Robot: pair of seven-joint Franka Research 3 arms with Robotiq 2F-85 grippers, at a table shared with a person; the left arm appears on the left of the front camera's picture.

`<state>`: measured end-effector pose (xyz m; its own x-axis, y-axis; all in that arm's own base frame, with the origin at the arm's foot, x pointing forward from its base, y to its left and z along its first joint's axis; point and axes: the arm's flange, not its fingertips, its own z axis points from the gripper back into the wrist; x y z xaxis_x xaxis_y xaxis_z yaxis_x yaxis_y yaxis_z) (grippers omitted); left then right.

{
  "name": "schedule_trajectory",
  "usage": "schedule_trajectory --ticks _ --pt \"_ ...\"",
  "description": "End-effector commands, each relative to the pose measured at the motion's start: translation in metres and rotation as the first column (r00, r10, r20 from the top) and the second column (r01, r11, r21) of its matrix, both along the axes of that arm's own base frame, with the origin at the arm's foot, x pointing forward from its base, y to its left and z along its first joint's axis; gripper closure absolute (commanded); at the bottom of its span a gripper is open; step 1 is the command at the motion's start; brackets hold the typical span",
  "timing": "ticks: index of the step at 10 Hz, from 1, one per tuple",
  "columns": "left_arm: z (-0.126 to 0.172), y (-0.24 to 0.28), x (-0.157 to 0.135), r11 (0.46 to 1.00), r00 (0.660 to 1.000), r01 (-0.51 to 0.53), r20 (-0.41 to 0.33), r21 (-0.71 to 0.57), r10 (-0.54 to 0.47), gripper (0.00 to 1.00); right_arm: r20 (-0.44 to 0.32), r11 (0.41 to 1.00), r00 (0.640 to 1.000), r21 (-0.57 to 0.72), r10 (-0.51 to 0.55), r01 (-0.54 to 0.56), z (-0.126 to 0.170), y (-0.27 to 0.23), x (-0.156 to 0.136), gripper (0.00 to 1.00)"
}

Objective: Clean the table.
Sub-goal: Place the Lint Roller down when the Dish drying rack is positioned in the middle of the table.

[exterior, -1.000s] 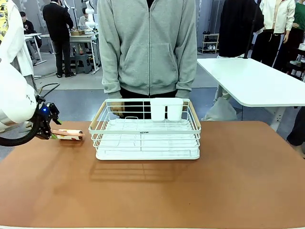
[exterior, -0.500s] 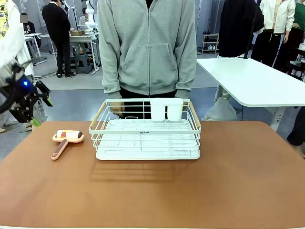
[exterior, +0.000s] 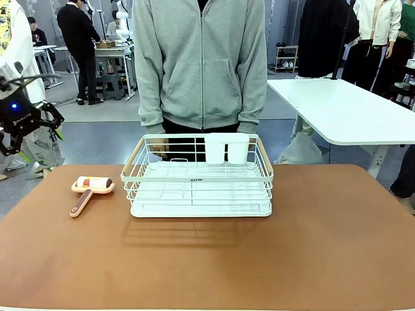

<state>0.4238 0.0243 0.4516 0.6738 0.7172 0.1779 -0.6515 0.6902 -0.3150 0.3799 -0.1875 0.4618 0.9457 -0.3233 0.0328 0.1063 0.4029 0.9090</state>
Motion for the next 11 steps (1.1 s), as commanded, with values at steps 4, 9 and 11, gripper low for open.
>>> schedule_trajectory --ticks 4,9,11 --pt "-0.028 0.024 -0.046 0.729 0.735 0.67 0.01 0.138 -0.677 0.0 0.01 1.0 1.0 0.003 0.009 -0.009 0.003 0.0 -0.002 0.0" --pt "-0.019 0.011 -0.026 0.8 0.812 0.578 -0.009 0.159 -0.584 0.0 0.01 1.0 1.0 0.003 0.009 -0.009 0.003 0.0 -0.002 0.0" --pt "-0.019 0.011 -0.026 0.8 0.812 0.578 -0.009 0.159 -0.584 0.0 0.01 1.0 1.0 0.003 0.009 -0.009 0.003 0.0 -0.002 0.0"
